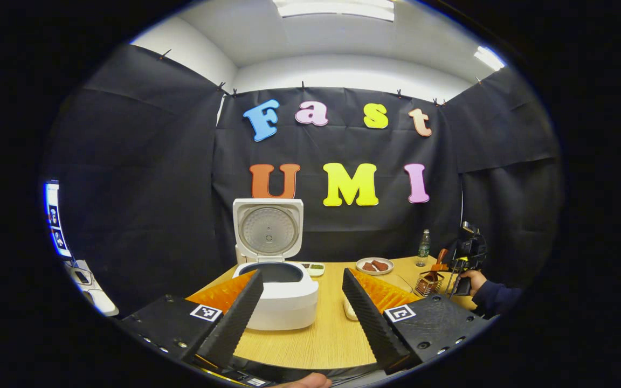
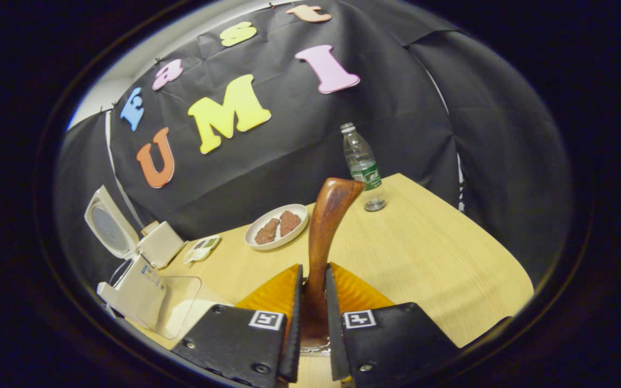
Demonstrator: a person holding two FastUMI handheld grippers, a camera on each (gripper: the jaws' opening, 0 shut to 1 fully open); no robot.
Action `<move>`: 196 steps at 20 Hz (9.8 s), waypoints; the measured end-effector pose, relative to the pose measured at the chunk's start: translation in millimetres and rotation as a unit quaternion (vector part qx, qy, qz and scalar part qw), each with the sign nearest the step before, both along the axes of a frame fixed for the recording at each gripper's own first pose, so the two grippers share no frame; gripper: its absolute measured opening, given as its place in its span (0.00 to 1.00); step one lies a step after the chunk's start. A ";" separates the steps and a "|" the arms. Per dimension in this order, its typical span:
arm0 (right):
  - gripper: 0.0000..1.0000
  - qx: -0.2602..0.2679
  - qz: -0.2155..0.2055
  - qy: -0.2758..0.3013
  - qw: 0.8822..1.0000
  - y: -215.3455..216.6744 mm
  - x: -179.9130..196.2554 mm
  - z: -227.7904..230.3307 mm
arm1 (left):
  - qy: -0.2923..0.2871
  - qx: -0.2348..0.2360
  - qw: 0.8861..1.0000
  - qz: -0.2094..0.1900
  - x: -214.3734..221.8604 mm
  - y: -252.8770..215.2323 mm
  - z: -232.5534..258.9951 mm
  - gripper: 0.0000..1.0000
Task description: Close the left gripper, press the button to open the rice cooker; take a wooden spoon from the chopstick holder with the right hand, scoop a spoonful of rice and pour it into the rice cooker, then put the wooden spoon back into the chopstick holder.
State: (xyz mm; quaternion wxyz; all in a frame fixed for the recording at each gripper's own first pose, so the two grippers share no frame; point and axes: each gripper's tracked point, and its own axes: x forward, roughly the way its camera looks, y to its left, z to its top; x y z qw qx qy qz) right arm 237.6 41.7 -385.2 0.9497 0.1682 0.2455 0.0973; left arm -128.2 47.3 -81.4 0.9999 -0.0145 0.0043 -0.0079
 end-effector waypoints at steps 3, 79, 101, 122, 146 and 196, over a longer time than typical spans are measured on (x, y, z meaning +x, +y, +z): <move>0.22 -0.002 0.006 -0.002 1.000 0.5 -10.8 7.6 | -0.009 0.004 1.000 -0.003 -1.7 -5.8 3.9 0.94; 0.16 0.091 0.078 0.064 0.991 277.1 -89.7 2.0 | -0.015 0.004 0.999 0.033 -7.8 42.0 -7.9 0.94; 0.15 0.556 0.014 0.157 0.816 198.4 -82.3 70.0 | 0.005 0.013 0.999 0.029 3.4 29.6 -23.0 0.94; 0.15 0.490 0.070 0.170 0.852 306.8 -84.9 154.7 | -0.008 -0.002 0.998 0.065 -16.8 81.6 -5.7 0.94; 0.16 0.233 0.173 0.056 0.955 491.2 -49.2 164.5 | 0.007 -0.022 0.997 0.079 -40.1 118.3 -27.5 0.94; 0.17 -0.153 0.132 -0.237 0.950 241.2 -79.0 222.9 | 0.016 -0.029 0.996 0.080 -16.3 88.0 -35.3 0.94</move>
